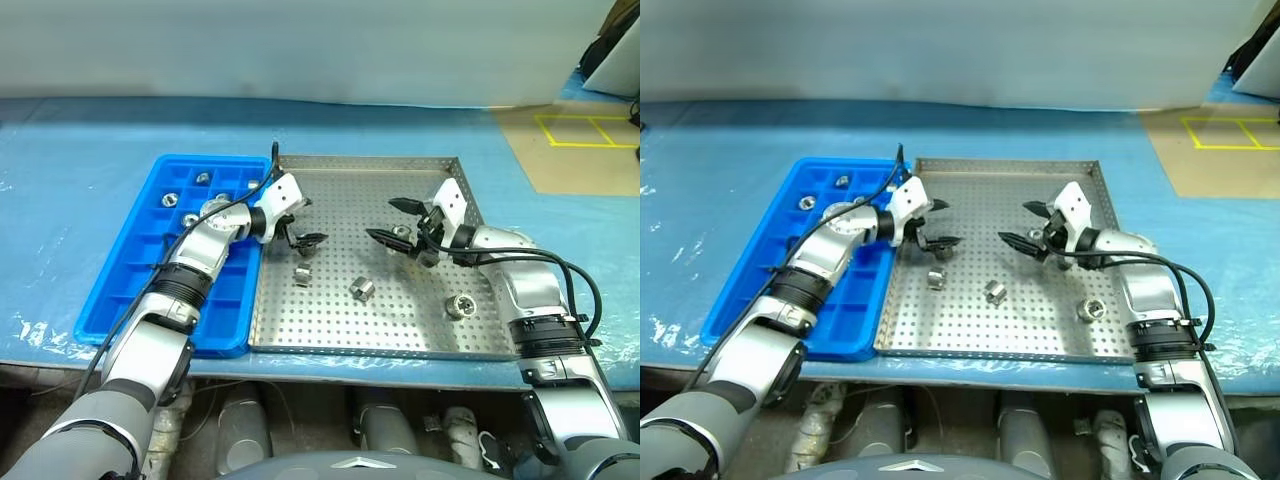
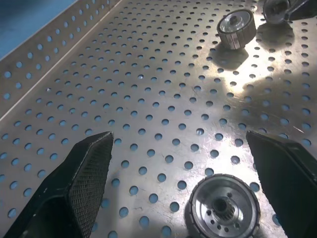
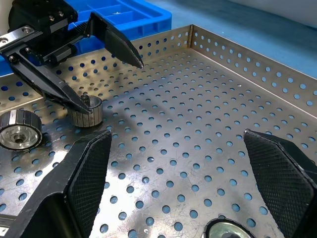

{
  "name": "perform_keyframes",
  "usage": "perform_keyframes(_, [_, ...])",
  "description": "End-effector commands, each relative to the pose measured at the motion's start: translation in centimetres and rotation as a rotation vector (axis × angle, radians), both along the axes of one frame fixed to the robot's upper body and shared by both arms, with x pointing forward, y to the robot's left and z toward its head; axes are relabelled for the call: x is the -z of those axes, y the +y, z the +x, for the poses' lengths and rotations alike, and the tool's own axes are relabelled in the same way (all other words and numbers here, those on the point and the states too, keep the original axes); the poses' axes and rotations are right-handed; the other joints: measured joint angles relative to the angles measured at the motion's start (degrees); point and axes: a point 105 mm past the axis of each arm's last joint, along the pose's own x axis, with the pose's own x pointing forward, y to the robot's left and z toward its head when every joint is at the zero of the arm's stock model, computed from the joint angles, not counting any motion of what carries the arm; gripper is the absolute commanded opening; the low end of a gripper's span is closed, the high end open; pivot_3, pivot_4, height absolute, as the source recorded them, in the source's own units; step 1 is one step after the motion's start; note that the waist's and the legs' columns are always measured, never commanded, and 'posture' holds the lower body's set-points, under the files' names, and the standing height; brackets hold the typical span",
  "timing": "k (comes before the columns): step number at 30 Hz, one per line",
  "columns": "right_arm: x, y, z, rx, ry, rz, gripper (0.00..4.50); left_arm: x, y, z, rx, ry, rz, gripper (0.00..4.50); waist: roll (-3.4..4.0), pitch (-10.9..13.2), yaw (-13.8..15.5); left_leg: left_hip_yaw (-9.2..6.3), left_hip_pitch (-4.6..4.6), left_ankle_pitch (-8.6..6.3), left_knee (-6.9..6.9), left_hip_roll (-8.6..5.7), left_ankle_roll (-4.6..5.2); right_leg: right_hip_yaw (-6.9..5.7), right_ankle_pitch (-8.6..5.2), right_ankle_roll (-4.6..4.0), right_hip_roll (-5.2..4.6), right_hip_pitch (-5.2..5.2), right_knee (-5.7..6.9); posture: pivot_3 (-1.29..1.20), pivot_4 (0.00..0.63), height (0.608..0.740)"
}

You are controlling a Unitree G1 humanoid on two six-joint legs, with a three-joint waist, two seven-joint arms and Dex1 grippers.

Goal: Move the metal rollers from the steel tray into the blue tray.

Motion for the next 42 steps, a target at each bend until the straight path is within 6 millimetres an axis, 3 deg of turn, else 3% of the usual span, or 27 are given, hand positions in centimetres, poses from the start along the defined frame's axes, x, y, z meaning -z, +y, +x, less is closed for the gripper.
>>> perform_keyframes(1, [-1.2, -0.1, -0.2, 0.001, -0.053, 0.008, 4.46, -0.2, -0.7, -0.1, 0.050, -0.017, 0.055, 4.50, 0.00, 0.00, 0.00, 0.00, 0.01, 0.00, 0.00, -0.01, 0.00, 0.00, 0.00, 0.00, -0.01, 0.01, 0.00, -0.18, 0.150, 0.740])
perform_keyframes(4, [-1.2, -0.1, -0.2, 0.005, -0.054, 0.008, 4.46, 0.5, -1.0, -0.3, 0.069, -0.010, 0.097, 4.50, 0.00, 0.00, 0.00, 0.00, 0.03, 0.00, 0.00, -0.04, 0.01, 0.00, 0.00, 0.00, -0.09, 0.03, 0.00, -0.18, 0.150, 0.740])
perform_keyframes(7, [-1.2, 0.0, -0.1, 0.010, -0.059, 0.009, 4.50, 1.2, -1.2, -0.7, 0.098, 0.006, 0.142, 3.91, 0.00, 0.00, -0.07, 0.00, 0.05, 0.01, 0.00, -0.12, 0.04, 0.00, 0.00, 0.00, -0.16, 0.06, 0.01, -0.18, 0.150, 0.740])
perform_keyframes(13, [-1.3, 0.4, 0.2, 0.011, -0.067, 0.013, 4.50, 2.9, -0.6, -1.4, 0.153, 0.030, 0.263, 1.87, 0.02, -0.01, -0.27, -0.01, 0.10, 0.01, 0.00, -0.14, 0.05, 0.01, 0.00, 0.00, -0.17, 0.08, 0.01, -0.18, 0.150, 0.740])
perform_keyframes(17, [-1.4, 0.7, 0.3, 0.003, -0.069, 0.016, 4.50, 2.3, -0.7, -1.1, 0.132, 0.000, 0.240, 0.64, 0.02, -0.01, -0.28, -0.02, 0.11, 0.01, -0.01, -0.14, 0.05, 0.00, 0.00, 0.00, -0.17, 0.09, 0.00, -0.16, 0.150, 0.740])
perform_keyframes(22, [-1.4, 1.2, 0.5, -0.011, -0.069, 0.018, 4.50, -0.9, -1.8, -1.1, 0.083, 0.001, -0.008, 0.64, 0.02, -0.01, -0.20, -0.03, 0.07, 0.01, -0.02, -0.14, 0.05, 0.00, 0.00, 0.00, -0.17, 0.07, -0.01, -0.14, 0.150, 0.740])
perform_keyframes(27, [-1.4, 1.6, 0.6, -0.026, -0.067, 0.020, 4.50, -2.5, -1.2, -1.4, 0.034, -0.004, -0.127, 0.64, 0.01, 0.00, 0.10, -0.04, 0.00, -0.01, -0.03, -0.15, 0.09, -0.08, 0.00, 0.00, -0.21, 0.07, -0.06, -0.12, 0.150, 0.740])
perform_keyframes(30, [-1.4, 1.9, 0.8, -0.037, -0.066, 0.021, 4.50, -3.3, -0.7, -1.8, 0.035, -0.009, -0.147, 1.15, 0.01, 0.00, 0.09, -0.04, 0.00, -0.02, -0.03, -0.16, 0.10, -0.10, 0.00, 0.00, -0.25, 0.07, -0.07, -0.11, 0.150, 0.740])
perform_keyframes(36, [-1.3, 2.5, 1.0, -0.058, -0.063, 0.021, 4.50, -5.1, 0.0, -1.6, 0.072, -0.032, -0.056, 3.06, 0.00, 0.01, 0.11, -0.04, -0.01, -0.01, -0.06, -0.15, 0.08, -0.13, -0.01, 0.00, -0.26, 0.04, -0.07, -0.09, 0.150, 0.740])
perform_keyframes(42, [-1.1, 2.6, 1.1, -0.058, -0.067, 0.017, 4.50, -4.6, 1.4, -0.5, 0.114, -0.028, 0.162, 3.06, 0.00, 0.01, 0.18, -0.04, -0.05, 0.00, -0.12, -0.19, 0.07, -0.14, -0.01, 0.01, -0.28, 0.02, -0.13, -0.11, 0.150, 0.740])
